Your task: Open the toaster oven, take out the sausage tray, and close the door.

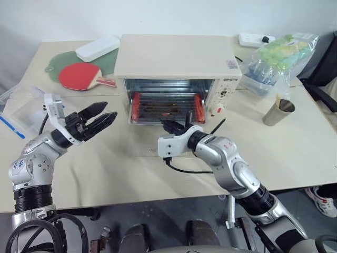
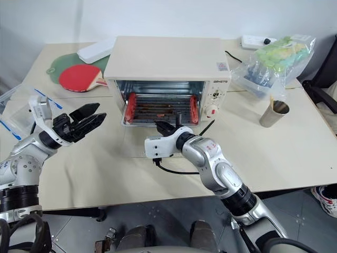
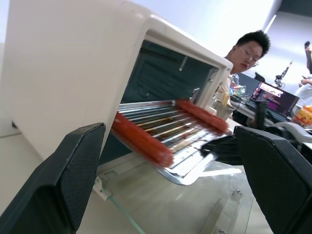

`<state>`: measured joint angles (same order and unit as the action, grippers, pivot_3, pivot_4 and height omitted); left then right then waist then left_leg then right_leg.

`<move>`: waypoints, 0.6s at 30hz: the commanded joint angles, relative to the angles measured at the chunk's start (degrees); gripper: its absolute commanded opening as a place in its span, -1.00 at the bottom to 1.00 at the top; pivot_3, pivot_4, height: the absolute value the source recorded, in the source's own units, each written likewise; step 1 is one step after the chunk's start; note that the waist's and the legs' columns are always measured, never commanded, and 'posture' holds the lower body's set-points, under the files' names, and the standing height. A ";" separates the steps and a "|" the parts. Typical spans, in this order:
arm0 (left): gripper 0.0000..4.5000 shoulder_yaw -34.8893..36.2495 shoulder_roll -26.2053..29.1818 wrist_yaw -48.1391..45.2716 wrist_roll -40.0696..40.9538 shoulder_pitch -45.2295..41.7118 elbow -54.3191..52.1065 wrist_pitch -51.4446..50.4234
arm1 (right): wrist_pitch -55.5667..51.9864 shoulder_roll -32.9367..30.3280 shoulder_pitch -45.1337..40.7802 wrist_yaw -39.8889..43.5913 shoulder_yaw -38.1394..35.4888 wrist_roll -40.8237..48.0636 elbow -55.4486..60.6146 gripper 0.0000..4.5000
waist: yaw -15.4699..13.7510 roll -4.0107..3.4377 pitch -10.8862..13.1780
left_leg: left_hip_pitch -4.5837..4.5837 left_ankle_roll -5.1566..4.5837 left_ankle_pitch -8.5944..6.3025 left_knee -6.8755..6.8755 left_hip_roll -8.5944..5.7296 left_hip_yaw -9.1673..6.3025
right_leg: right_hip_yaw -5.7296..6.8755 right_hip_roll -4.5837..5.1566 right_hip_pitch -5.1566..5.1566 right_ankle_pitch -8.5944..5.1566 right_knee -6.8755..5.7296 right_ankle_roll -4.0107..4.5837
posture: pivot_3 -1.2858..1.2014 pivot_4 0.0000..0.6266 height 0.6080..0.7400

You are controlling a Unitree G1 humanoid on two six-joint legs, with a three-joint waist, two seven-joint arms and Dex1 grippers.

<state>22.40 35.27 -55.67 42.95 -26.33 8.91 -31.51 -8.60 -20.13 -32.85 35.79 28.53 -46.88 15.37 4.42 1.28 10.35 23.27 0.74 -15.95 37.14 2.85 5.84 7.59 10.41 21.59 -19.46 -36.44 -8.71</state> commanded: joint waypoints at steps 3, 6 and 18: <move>1.00 0.93 -0.03 1.94 2.21 0.11 -4.08 -2.08 | 3.03 -1.77 1.26 1.23 -0.86 -0.07 6.45 -0.98 | -0.09 0.00 0.00 | 0.00 0.00 0.00 0.02 0.00 0.01 | -0.01 0.00 0.00 0.00 0.00 0.00 | 0.03 -0.52 1.00; 1.00 0.89 0.21 2.58 2.57 1.01 -4.91 -3.85 | 3.63 -3.53 3.02 1.86 -1.88 0.33 8.44 -0.98 | -0.31 0.00 0.00 | 0.00 0.00 0.00 0.01 0.00 0.01 | -0.01 0.00 0.00 0.00 0.00 0.00 | 0.03 -0.52 1.00; 1.00 5.40 1.11 11.22 9.42 4.57 -9.18 -15.95 | 10.06 -6.78 9.18 -0.55 -7.36 5.08 14.41 -0.98 | -2.38 0.02 0.01 | 0.00 0.00 0.00 0.16 0.00 0.03 | -0.07 0.01 -0.06 0.00 0.03 0.00 | 0.03 -0.52 1.00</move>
<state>25.64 36.13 -45.69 50.12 -22.11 2.21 -46.35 -0.11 -26.60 -23.54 36.72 23.67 -43.28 25.99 2.04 1.29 10.36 23.27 0.74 -15.95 37.32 2.85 5.87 7.51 10.43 21.53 -19.46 -36.40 -8.71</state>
